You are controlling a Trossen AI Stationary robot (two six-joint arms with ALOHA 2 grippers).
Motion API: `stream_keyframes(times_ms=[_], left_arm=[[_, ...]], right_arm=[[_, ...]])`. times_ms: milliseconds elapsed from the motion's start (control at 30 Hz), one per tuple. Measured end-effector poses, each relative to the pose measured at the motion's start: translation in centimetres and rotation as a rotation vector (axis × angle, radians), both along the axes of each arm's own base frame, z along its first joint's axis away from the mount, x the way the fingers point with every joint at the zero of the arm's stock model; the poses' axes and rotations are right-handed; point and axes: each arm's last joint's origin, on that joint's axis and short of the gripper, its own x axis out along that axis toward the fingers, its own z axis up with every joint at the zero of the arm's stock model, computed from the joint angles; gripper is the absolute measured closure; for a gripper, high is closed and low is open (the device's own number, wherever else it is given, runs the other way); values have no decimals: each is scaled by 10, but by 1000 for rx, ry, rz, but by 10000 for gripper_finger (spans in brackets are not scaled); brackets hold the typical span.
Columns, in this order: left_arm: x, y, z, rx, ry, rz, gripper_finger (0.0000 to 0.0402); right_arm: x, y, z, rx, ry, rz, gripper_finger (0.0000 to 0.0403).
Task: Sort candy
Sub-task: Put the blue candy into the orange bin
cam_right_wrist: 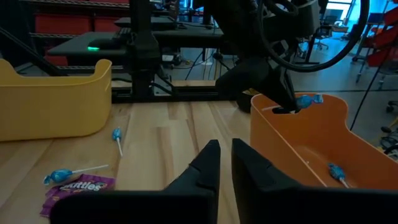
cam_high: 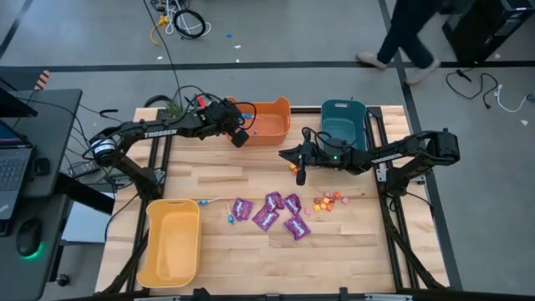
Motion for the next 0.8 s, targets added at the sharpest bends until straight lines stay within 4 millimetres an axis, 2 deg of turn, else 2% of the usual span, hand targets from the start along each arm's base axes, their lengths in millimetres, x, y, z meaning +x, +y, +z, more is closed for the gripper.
stream_keyframes(times_ms=[233, 567, 800], left_arm=[[0, 0, 0, -6, -9, 11, 381], [0, 0, 0, -7, -11, 14, 328], [0, 0, 2, -6, -14, 13, 319]], right_arm=[[0, 0, 0, 3, 0, 0, 367], [0, 0, 0, 4, 0, 0, 364], [0, 0, 0, 4, 0, 1, 362]])
